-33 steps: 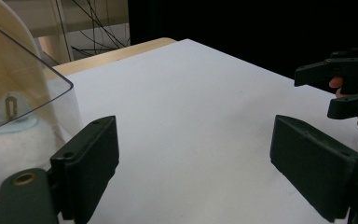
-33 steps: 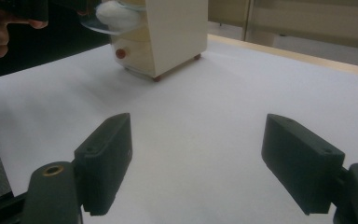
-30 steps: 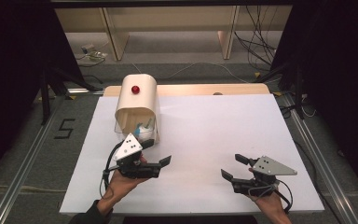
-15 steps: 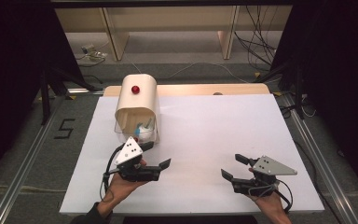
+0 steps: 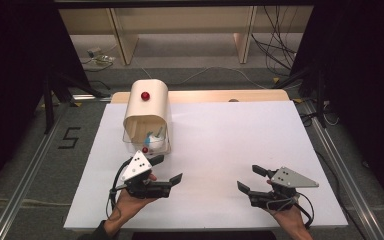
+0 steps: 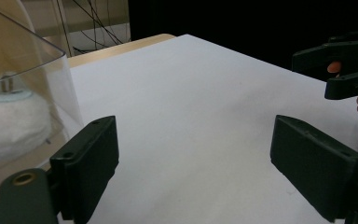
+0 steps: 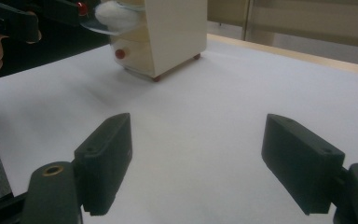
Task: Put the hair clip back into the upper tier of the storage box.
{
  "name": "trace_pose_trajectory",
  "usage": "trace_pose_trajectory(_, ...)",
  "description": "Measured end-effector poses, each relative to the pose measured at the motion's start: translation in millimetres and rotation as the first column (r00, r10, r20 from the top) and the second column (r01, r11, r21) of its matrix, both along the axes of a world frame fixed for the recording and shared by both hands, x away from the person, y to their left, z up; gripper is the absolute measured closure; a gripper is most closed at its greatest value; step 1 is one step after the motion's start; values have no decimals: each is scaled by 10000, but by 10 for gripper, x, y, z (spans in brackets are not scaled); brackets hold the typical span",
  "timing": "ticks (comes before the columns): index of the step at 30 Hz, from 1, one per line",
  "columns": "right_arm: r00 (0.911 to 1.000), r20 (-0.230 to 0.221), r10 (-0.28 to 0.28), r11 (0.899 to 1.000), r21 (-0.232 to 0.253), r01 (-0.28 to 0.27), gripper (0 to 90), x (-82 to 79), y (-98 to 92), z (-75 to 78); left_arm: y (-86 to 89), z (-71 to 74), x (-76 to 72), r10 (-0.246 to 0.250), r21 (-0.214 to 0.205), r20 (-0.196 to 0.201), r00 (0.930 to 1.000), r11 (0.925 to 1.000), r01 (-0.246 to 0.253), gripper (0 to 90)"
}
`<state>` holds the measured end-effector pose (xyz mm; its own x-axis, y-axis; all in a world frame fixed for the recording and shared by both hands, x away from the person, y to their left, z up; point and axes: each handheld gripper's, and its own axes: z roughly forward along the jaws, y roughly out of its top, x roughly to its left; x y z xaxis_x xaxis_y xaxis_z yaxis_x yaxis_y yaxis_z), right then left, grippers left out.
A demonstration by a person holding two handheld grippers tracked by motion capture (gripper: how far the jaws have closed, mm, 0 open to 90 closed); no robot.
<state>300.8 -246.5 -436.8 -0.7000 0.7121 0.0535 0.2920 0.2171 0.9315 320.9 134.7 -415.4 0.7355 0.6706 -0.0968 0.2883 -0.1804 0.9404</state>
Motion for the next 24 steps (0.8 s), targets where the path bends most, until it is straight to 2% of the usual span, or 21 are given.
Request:
trace_pose_trajectory(2,10000,17,9,10000,1,-9,254,2,-1,-1,12,-11,-7,63,-96,-33,10000,9999,-64,149)
trace_pose_trajectory(19,10000,13,-27,10000,57,27,254,0,-10,4,41,-45,-16,108,85,98,9999,9999,-109,148)
trace_pose_trajectory(24,10000,8,-39,10000,39,39,254,0,-15,6,51,-50,-11,131,18,68,9999,9999,-131,149)
